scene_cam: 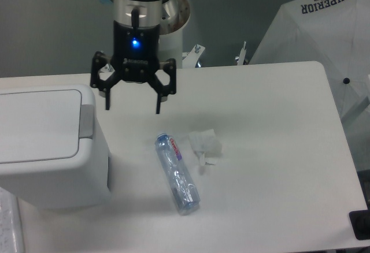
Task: Open the trash can
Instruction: 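Move the open gripper over toward the white trash bin lid, then lower the gripper finger onto the edge of the bin lid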
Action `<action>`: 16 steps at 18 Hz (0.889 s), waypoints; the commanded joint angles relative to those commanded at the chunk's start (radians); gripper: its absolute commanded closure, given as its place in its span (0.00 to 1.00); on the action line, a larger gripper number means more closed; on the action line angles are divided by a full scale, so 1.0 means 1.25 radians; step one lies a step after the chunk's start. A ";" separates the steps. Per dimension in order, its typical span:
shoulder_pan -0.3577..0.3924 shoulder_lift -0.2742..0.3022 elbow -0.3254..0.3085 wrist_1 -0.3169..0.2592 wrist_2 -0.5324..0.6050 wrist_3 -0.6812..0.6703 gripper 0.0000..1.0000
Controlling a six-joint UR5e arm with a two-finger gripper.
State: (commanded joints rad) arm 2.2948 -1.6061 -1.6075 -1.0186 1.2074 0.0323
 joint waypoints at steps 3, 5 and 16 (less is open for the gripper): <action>0.000 -0.001 -0.012 0.000 -0.025 -0.001 0.00; 0.000 -0.005 -0.018 0.000 -0.025 -0.001 0.00; 0.000 -0.016 -0.037 0.000 -0.023 -0.001 0.00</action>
State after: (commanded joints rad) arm 2.2948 -1.6260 -1.6536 -1.0186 1.1781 0.0307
